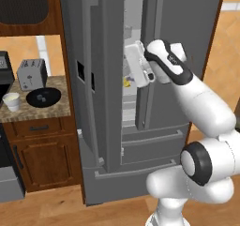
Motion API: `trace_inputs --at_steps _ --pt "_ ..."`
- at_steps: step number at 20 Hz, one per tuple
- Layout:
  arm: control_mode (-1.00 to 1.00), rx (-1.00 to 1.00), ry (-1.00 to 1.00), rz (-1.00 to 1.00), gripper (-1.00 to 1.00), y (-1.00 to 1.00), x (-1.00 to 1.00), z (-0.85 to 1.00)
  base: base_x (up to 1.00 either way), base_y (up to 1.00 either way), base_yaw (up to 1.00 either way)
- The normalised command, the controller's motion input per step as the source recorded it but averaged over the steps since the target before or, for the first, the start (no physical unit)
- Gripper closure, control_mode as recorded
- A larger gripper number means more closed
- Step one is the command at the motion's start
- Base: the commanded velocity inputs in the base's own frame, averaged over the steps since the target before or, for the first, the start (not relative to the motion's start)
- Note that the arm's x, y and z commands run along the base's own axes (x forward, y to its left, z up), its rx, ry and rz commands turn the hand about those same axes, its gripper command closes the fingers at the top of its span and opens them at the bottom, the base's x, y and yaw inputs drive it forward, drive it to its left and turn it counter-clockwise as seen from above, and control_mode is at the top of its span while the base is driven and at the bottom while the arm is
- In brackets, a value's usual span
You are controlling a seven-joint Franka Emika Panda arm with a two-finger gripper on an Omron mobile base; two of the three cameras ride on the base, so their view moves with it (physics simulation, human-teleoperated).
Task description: Grab a lemon wedge from the fridge and one ice cube from the ice bowl, and put them in the glass of lemonade.
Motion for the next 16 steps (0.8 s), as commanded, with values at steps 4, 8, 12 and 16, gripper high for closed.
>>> trace_inputs --at_steps 4,8,12,16 --pt "-1.0 0.27 0.14 0.1 -1.0 1.0 0.03 -0.29 0.0 0.0 0.0" --pt "-1.0 0.26 0.02 0.13 -1.0 1.0 -0.33 -0.34 0.0 0.0 0.0" --pt "-1.0 0.21 0.0 0.12 -1.0 1.0 -0.69 -0.55 0.0 0.0 0.0" --pt "-1.0 0.19 0.0 0.1 -1.0 1.0 -0.41 -0.66 0.0 0.0 0.0"
